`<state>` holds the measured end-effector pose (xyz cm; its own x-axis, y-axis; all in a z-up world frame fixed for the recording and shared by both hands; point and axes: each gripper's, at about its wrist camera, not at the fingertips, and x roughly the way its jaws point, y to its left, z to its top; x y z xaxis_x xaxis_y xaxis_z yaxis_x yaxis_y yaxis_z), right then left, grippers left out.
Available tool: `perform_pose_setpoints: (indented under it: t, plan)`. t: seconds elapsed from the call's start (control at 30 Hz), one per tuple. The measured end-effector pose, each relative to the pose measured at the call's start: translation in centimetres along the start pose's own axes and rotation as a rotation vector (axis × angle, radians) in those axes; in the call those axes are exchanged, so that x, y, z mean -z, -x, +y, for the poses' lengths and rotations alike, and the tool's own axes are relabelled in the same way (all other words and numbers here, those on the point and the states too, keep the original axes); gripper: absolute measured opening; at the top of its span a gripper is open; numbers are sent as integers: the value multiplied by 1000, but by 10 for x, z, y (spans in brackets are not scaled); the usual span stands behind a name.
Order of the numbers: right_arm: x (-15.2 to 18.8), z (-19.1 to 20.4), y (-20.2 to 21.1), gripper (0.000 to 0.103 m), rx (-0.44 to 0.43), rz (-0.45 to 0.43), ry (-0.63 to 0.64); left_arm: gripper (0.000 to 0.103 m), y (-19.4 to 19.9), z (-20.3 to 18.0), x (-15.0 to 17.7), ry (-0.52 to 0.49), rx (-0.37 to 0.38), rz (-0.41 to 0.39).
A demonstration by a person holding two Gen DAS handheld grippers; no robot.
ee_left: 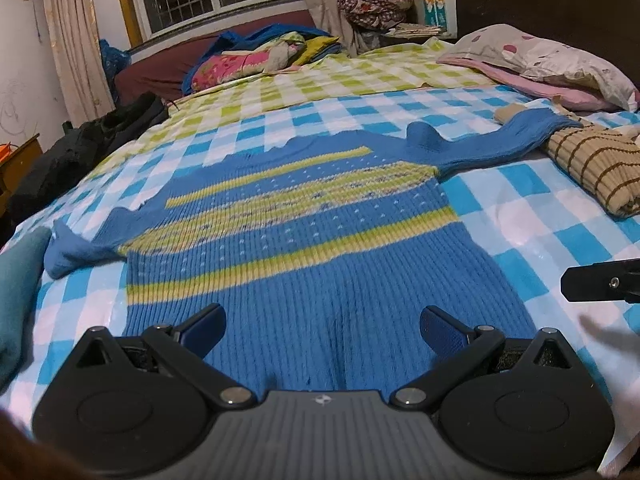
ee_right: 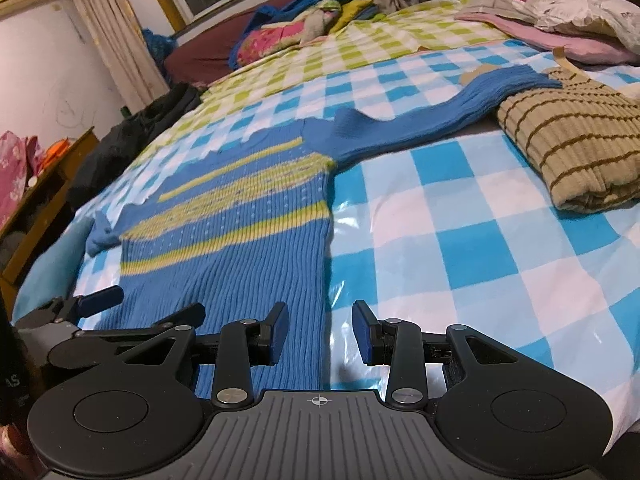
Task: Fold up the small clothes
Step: 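Move the right tool toward the sweater sleeve lying by the beige garment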
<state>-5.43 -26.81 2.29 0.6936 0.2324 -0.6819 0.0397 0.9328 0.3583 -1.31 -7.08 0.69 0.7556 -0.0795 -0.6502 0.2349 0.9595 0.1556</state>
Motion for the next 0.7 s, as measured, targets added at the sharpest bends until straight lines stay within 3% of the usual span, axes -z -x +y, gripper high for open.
perform_pose_setpoints:
  t: [0.7]
  plan:
    - [-18,-6,-14,35,-36,-16,-12,103,-25,-10,-17,-17,10,30]
